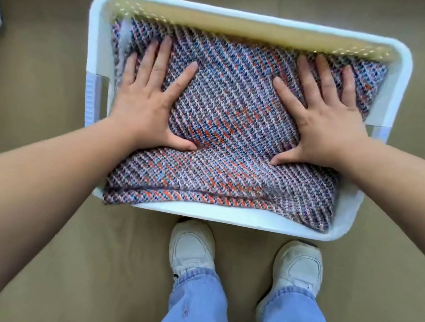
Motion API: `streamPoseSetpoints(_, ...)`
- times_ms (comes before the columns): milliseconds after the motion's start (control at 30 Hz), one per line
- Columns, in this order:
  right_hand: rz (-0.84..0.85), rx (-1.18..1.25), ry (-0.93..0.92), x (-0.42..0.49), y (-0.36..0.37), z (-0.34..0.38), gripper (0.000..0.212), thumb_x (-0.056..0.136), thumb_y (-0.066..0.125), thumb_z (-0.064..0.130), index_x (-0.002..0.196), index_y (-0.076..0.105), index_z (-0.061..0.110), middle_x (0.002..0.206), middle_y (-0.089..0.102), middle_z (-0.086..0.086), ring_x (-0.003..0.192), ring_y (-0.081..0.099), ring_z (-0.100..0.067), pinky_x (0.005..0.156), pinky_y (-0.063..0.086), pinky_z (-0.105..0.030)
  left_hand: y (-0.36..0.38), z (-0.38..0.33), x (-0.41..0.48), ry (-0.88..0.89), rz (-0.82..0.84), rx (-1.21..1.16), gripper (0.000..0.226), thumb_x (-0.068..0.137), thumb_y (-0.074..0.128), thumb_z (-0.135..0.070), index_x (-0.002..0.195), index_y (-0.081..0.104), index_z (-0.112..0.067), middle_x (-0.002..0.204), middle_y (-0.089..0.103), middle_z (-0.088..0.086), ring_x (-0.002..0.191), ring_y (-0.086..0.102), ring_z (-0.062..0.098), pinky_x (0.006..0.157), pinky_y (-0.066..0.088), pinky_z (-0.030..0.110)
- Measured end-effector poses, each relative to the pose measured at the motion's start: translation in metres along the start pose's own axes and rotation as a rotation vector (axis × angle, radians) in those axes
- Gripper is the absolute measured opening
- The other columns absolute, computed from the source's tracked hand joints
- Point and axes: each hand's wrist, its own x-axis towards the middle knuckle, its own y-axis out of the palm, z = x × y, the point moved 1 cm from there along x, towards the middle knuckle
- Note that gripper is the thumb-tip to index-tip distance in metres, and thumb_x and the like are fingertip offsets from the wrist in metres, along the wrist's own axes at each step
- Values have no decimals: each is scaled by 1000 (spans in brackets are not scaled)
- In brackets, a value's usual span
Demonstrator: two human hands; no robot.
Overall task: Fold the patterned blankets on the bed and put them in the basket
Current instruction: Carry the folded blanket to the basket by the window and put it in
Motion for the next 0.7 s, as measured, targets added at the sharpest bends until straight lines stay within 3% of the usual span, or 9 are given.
streamPoseSetpoints(133,-29,-4,-18,15,29,2,131,35,32,95,132,-35,38,157,-9,-11,142,-13,-31,101,-33,-42,25,-2,10,-16,-55,-17,133,37,41,-94,144,-12,-34,154,-6,22,141,-6,30,109,-7,46)
streamPoseSetpoints(233,1,6,13,19,29,1,133,35,35,95,123,-46,36,155,-18,-11,139,-24,-28,96,-37,-45,19,-3,10,-24,2,-18,134,39,43,-93,143,-16,-33,154,-13,20,141,-11,30,109,-10,45)
streamPoseSetpoints(300,53,-42,25,16,20,5,138,40,44,93,124,-47,32,154,-21,-13,139,-24,-32,99,-31,-50,5,-7,5,-41,68,12,133,44,41,-93,142,-23,-31,153,-20,18,141,-17,31,110,-10,47)
streamPoseSetpoints(367,86,-61,38,6,1,15,136,51,53,86,138,-33,27,156,-15,-14,142,-16,-33,106,-20,-54,-13,-17,-12,-63,155,30,128,52,41,-91,142,-24,-28,153,-21,15,141,-17,30,112,-4,49)
streamPoseSetpoints(467,81,73,116,-25,-29,26,101,79,50,65,147,-10,21,158,1,-11,145,-1,-26,112,-4,-56,-43,-28,-55,-169,304,-1,117,62,38,-88,147,-9,-22,157,-8,11,144,-6,26,113,6,51)
streamPoseSetpoints(567,84,214,189,-63,-62,37,72,91,39,50,146,11,12,153,23,-11,142,18,-24,113,2,-52,-83,-35,-95,-217,322,-79,99,75,32,-80,148,8,-17,157,6,7,144,3,21,113,11,47)
streamPoseSetpoints(633,60,257,151,-92,-88,50,49,93,40,43,128,40,9,130,52,-15,125,44,-27,111,14,-49,-114,-45,-123,-187,317,-132,87,81,28,-73,146,18,-16,157,12,6,144,7,20,113,13,46)
streamPoseSetpoints(700,4,247,79,-123,-119,68,29,93,40,38,99,49,12,107,62,-13,105,55,-29,102,27,-44,-146,-58,-153,-178,285,-198,77,85,27,-69,141,29,-16,153,23,7,141,17,20,110,20,46)
